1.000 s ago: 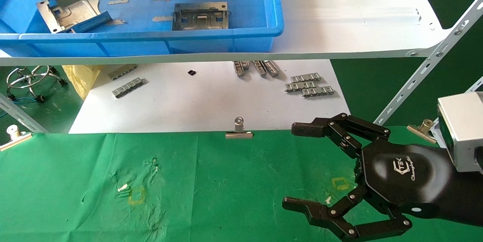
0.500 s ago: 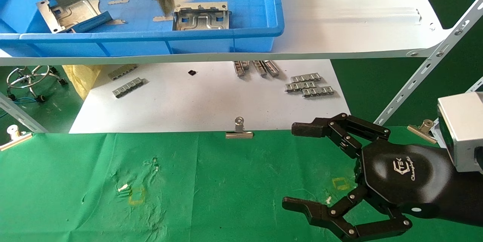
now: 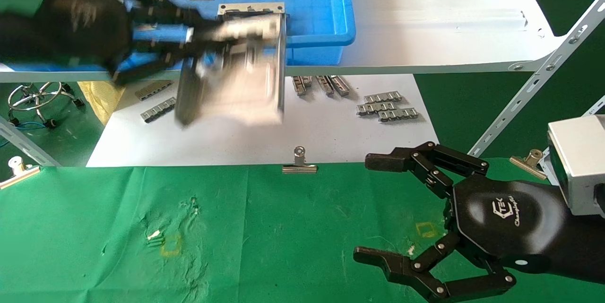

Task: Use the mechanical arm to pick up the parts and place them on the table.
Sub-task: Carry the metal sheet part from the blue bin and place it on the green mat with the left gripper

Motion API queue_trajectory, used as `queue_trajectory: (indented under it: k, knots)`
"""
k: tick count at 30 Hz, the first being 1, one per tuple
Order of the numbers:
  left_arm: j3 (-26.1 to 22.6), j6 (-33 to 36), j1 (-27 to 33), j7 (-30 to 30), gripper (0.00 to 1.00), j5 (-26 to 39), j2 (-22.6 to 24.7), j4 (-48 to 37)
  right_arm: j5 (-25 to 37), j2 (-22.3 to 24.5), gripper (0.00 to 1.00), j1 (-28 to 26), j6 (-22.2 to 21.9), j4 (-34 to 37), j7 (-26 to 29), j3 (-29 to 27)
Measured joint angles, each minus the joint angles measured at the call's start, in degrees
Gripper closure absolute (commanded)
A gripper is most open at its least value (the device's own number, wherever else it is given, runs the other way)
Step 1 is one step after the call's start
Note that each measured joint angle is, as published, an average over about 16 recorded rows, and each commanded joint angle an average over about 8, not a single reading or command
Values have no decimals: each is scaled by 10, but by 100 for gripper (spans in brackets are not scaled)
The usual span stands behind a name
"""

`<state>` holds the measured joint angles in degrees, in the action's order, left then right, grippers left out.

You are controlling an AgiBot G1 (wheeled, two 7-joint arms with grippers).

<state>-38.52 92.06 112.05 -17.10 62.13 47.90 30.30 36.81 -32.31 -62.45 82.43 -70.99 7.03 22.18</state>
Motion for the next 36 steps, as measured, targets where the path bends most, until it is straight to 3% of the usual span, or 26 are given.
queue_trajectory:
  k: [5, 11, 26, 27, 28, 34, 35, 36]
  knots:
    - [-52, -4, -35, -48, 100, -34, -49, 48, 0, 0, 0, 0, 0, 0, 0, 0]
    - [-106, -9, -68, -124, 100, -35, -81, 29, 0, 0, 0, 0, 0, 0, 0, 0]
    - [-177, -17, -156, -272, 99, -37, -73, -92, 0, 0, 0, 0, 0, 0, 0, 0]
    - [-180, -18, -160, -279, 96, -38, -71, -99, 0, 0, 0, 0, 0, 0, 0, 0]
    - [-182, -20, -164, -286, 86, -38, -68, -106, 0, 0, 0, 0, 0, 0, 0, 0]
    - [-189, -34, -172, -322, 11, -37, -49, -153, 0, 0, 0, 0, 0, 0, 0, 0]
    - [-190, -37, -172, -327, 2, -36, -46, -160, 0, 0, 0, 0, 0, 0, 0, 0]
    - [-190, -38, -173, -332, 0, -36, -43, -168, 0, 0, 0, 0, 0, 0, 0, 0]
